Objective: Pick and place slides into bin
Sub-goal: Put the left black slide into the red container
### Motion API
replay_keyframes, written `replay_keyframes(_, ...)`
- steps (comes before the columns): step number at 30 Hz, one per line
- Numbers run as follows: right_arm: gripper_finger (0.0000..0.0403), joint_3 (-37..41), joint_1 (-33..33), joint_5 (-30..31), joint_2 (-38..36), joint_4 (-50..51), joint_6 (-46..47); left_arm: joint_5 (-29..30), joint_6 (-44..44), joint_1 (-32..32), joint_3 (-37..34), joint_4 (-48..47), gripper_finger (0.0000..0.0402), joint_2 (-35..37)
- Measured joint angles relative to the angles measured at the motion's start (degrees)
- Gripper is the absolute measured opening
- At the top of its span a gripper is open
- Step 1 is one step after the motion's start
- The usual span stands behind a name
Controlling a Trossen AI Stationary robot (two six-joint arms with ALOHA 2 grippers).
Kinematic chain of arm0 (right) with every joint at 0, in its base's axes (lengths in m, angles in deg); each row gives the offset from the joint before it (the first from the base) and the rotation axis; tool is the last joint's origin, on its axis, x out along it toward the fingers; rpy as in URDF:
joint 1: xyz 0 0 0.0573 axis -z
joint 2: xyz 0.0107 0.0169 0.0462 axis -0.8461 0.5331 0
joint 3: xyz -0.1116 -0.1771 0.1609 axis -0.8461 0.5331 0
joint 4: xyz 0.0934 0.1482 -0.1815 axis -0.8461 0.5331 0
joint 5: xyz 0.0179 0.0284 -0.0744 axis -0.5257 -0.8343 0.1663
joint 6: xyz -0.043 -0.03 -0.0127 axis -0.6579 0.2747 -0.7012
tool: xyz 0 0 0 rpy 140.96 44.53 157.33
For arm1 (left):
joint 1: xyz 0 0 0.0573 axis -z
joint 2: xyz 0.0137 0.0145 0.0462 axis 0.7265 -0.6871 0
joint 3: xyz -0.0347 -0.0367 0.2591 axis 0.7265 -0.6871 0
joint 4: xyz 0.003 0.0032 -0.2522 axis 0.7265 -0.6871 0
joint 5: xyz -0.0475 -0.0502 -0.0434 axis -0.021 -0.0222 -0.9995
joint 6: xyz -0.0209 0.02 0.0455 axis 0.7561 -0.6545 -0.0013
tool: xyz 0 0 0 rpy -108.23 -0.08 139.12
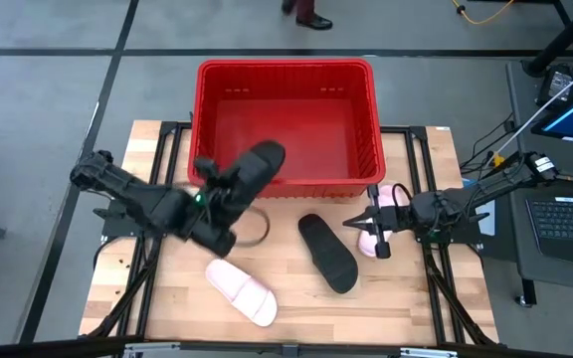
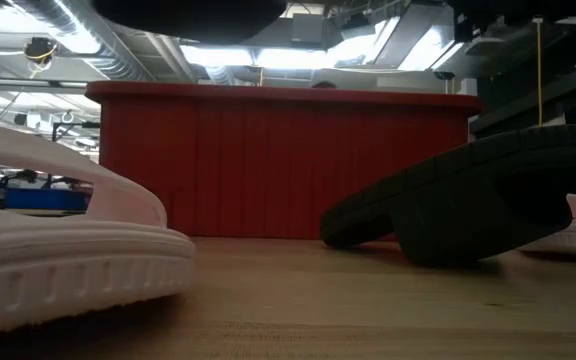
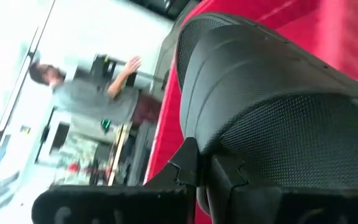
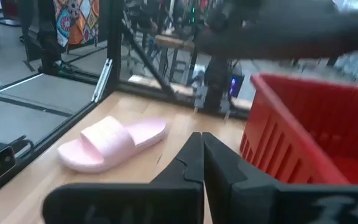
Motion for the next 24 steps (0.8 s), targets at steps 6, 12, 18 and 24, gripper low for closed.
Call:
replay_keyframes(6, 0.0004, 0.0, 0.0, 0.1, 0.0, -8.5, -9.5, 0.2, -4.4, -11.1, 4.5, 1.2, 0.0005, 0.0)
replay_keyframes(12, 0.0004, 0.0, 0.0, 13.1, 0.0, -13.5, -11.7, -2.4, -14.6, -23.5, 5.0, 9.5, 0.0005, 0.0)
replay_keyframes(18, 0.0004, 0.0, 0.0, 19.8, -1.2, -13.4, -14.5, -11.0, -20.7, -35.1, 4.9, 16.3, 0.0005, -0.5)
replay_keyframes(24, 0.0004, 0.0, 0.0, 19.8, -1.4, -11.1, -14.4, -12.9, -20.5, -43.3, 4.3, 16.9, 0.0005, -1.8)
